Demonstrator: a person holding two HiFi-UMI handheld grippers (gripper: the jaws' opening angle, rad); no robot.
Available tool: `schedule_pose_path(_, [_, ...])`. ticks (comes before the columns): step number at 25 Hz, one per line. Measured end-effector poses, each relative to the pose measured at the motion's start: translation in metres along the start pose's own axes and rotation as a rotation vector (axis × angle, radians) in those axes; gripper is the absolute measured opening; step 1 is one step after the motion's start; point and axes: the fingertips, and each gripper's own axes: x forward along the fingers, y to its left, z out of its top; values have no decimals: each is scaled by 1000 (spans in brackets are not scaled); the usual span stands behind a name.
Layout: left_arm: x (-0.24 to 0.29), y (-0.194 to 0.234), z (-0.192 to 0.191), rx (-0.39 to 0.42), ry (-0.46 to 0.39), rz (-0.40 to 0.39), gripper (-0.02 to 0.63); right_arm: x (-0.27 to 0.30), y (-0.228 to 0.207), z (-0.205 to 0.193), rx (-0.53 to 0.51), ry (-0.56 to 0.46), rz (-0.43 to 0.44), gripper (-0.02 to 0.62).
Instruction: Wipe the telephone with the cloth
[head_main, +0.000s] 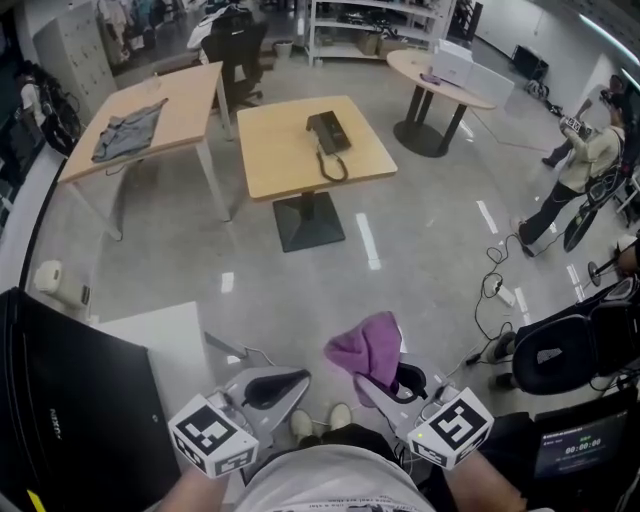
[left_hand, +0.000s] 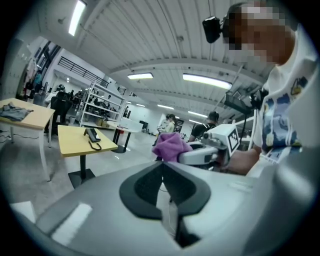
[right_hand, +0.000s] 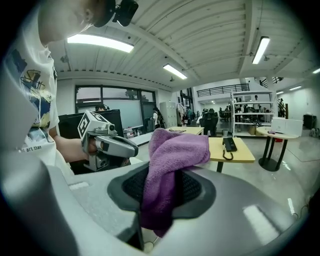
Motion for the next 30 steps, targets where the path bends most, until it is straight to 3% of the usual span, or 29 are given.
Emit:
schedule_pose_path(10, [-12,13,-7,-25,-18,13,3,15,10,-2,-2,26,13,117])
schedule_pose_path(17, [-5,26,-5,-42,-20,19,5,21,-6,0,7,35,12,117])
schedule_pose_path(24, [37,67,19,-49,-21,51,5,45,-70,15,-3,12,36,117])
schedule_pose_path(30, [88,120,61,-63,-54,84,5,69,-145,36,-9,-8,61,117])
